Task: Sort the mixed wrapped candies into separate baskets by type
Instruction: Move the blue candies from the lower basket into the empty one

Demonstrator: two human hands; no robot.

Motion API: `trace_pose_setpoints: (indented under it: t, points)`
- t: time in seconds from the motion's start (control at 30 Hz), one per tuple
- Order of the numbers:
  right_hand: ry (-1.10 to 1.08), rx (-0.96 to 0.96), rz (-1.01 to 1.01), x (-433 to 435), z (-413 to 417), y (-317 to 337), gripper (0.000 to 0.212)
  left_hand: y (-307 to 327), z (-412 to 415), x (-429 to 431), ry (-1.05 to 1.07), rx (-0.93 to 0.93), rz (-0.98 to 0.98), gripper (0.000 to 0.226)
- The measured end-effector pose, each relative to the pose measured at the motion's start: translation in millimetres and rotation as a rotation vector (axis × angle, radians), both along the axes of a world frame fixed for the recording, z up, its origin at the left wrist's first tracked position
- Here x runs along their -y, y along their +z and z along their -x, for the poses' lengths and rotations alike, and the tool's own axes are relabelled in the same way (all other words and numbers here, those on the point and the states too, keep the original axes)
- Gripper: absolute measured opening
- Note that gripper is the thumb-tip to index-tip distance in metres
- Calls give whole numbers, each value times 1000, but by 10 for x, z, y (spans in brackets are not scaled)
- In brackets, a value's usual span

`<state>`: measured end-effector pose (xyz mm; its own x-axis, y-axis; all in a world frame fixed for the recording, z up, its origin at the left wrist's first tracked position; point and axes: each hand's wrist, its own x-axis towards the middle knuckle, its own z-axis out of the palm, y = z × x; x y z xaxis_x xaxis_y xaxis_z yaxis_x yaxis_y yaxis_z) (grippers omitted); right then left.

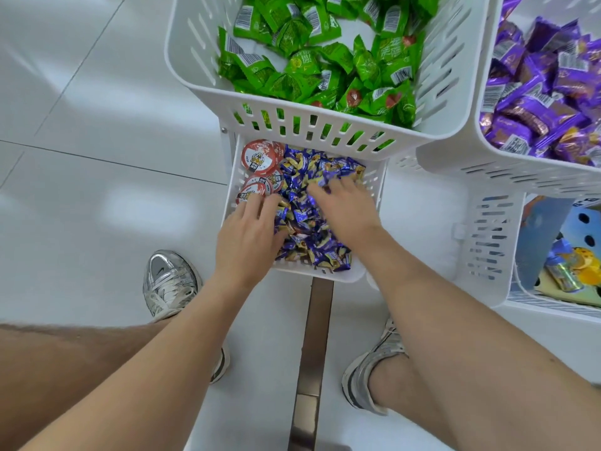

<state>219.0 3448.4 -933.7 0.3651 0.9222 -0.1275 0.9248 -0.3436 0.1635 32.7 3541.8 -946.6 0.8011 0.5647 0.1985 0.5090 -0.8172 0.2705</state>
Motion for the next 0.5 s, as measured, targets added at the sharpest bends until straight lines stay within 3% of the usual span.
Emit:
trace_pose_setpoints:
  t: [0.1, 0.23, 0.4, 0.5]
  points:
    - [-10, -159, -73, -21, -257, 93, 62, 25, -25, 26, 87, 37, 47, 53]
    - [79, -141, -122, 58, -235, 125, 64, -46, 44, -6, 130, 13, -50, 22]
    - [251, -178, -172, 86, 281, -14, 51, -79, 105, -57, 124, -107, -222, 30]
    - [62, -200, -142, 21, 524, -197, 48, -28, 110, -78, 118, -150, -199, 40]
